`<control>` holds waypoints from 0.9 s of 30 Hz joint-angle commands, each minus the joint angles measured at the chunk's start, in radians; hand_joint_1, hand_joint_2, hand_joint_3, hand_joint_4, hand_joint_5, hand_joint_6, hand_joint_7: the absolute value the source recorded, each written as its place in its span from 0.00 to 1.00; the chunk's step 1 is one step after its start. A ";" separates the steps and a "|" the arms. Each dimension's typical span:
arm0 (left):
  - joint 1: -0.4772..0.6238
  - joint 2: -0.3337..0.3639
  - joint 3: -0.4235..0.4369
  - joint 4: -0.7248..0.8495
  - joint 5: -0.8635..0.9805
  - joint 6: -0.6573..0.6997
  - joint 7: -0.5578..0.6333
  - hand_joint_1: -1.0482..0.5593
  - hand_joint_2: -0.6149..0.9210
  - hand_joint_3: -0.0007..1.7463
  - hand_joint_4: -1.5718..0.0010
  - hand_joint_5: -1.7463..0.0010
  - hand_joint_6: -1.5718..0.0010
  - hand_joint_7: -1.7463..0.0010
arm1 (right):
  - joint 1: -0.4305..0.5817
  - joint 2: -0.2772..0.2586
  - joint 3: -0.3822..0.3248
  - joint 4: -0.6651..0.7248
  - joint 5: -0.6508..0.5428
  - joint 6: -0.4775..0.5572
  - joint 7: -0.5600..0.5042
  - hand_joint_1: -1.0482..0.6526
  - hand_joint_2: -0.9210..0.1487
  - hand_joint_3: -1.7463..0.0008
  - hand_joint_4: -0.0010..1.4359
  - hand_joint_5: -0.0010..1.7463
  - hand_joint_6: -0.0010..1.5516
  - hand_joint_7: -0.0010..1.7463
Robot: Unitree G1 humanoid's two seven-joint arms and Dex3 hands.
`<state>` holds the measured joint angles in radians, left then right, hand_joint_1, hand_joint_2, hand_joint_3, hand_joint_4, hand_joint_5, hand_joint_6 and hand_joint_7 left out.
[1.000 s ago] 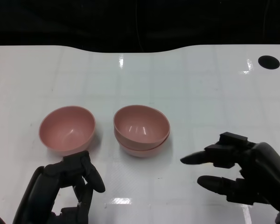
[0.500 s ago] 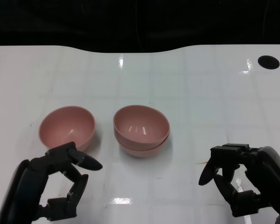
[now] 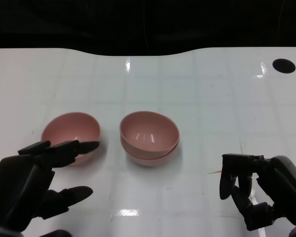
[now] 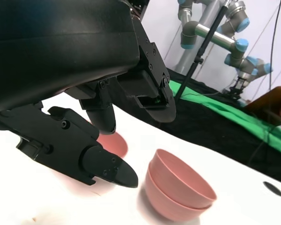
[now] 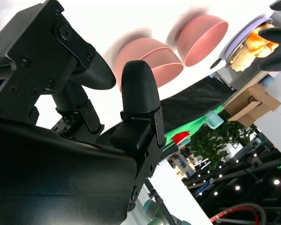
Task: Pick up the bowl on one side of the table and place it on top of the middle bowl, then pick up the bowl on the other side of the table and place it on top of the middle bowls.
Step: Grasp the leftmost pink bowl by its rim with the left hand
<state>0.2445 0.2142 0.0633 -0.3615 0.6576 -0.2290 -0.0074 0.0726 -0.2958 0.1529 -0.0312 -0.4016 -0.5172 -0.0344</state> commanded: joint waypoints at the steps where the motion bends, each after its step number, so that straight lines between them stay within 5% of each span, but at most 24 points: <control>1: -0.053 0.047 -0.013 -0.030 0.071 0.082 -0.049 0.39 0.96 0.00 0.77 0.66 0.64 1.00 | 0.007 -0.007 -0.008 -0.023 -0.006 0.014 0.012 0.58 0.71 0.06 0.67 1.00 0.49 0.96; 16: -0.253 0.129 -0.176 0.132 0.331 0.327 -0.146 0.32 0.93 0.00 0.83 0.69 0.73 1.00 | 0.008 -0.006 -0.006 -0.035 -0.015 0.019 0.016 0.57 0.70 0.07 0.67 1.00 0.48 0.96; 27: -0.409 0.147 -0.316 0.395 0.382 0.420 -0.166 0.34 0.96 0.00 0.63 0.90 0.67 1.00 | 0.012 -0.002 -0.004 -0.046 -0.023 0.040 0.020 0.58 0.70 0.08 0.67 1.00 0.48 0.96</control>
<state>-0.1465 0.3398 -0.2439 0.0080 1.0294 0.1824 -0.1740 0.0805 -0.2945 0.1581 -0.0613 -0.4242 -0.4840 -0.0190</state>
